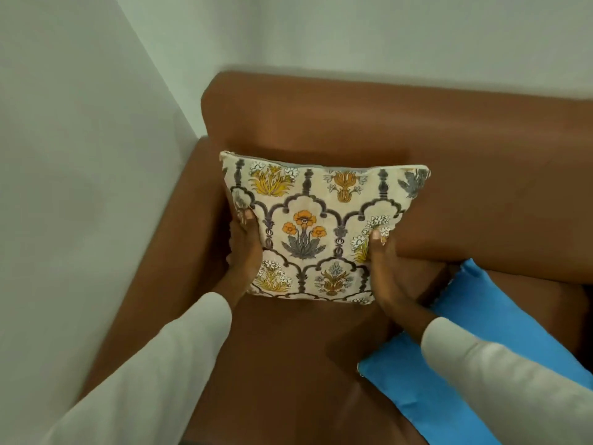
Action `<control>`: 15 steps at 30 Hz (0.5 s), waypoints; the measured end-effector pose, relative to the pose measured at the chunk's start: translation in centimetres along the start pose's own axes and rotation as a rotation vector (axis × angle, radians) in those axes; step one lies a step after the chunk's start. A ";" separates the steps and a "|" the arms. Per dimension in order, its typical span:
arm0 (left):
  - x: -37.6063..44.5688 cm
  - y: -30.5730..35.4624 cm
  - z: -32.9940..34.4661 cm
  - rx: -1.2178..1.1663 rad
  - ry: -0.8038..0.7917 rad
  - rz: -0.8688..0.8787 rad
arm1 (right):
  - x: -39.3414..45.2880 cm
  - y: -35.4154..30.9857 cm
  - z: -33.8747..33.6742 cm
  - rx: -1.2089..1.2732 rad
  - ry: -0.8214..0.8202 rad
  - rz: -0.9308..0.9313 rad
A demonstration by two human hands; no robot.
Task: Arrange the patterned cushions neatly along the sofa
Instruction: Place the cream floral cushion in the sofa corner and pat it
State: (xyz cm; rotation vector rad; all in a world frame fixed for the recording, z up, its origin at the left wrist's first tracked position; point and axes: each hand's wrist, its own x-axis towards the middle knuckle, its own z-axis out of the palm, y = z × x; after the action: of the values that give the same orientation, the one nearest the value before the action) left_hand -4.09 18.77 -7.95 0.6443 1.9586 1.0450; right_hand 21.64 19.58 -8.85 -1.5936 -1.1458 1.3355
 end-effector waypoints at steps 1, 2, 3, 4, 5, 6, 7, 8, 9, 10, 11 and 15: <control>0.1 0.3 0.3 0.074 0.052 -0.015 | 0.0 0.3 0.9 -0.032 0.084 -0.079; 0.6 0.3 0.2 0.101 0.091 -0.011 | 0.0 0.2 1.8 -0.078 0.163 -0.112; 0.8 -0.1 0.0 0.106 0.109 -0.006 | 0.0 0.3 2.4 -0.142 0.233 -0.128; 1.0 -0.7 -0.5 0.131 0.115 0.014 | 0.1 0.8 2.5 -0.234 0.305 -0.143; 1.0 -1.4 -0.8 0.177 0.129 0.038 | 0.5 1.5 2.2 -0.377 0.354 -0.152; 0.6 -2.2 -1.1 0.253 0.159 0.104 | 0.8 2.2 1.9 -0.572 0.412 -0.162; 0.1 -3.0 -1.4 0.352 0.198 0.213 | 0.6 2.9 2.0 -0.742 0.424 -0.258; -0.3 -3.6 -1.4 0.450 0.233 0.399 | 0.3 3.5 2.4 -0.870 0.381 -0.431; -0.7 -4.0 -0.8 0.556 0.238 0.637 | 0.2 3.9 3.2 -0.963 0.282 -0.661; -0.8 -4.2 0.1 0.680 0.191 0.888 | 0.4 4.1 4.2 -1.017 0.182 -0.869; -0.5 -4.3 1.2 0.812 0.124 1.092 | 1.0 4.1 5.1 -1.071 0.118 -0.994; 2.5 -2.9 4.3 0.961 0.035 1.074 | 6.3 4.4 3.2 -1.247 0.079 -1.065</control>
State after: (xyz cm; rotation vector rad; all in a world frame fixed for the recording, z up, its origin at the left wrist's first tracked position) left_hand -2.03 20.90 -12.90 2.3748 2.0612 0.5492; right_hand 19.59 24.15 -15.46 -1.2429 -2.4893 -0.2641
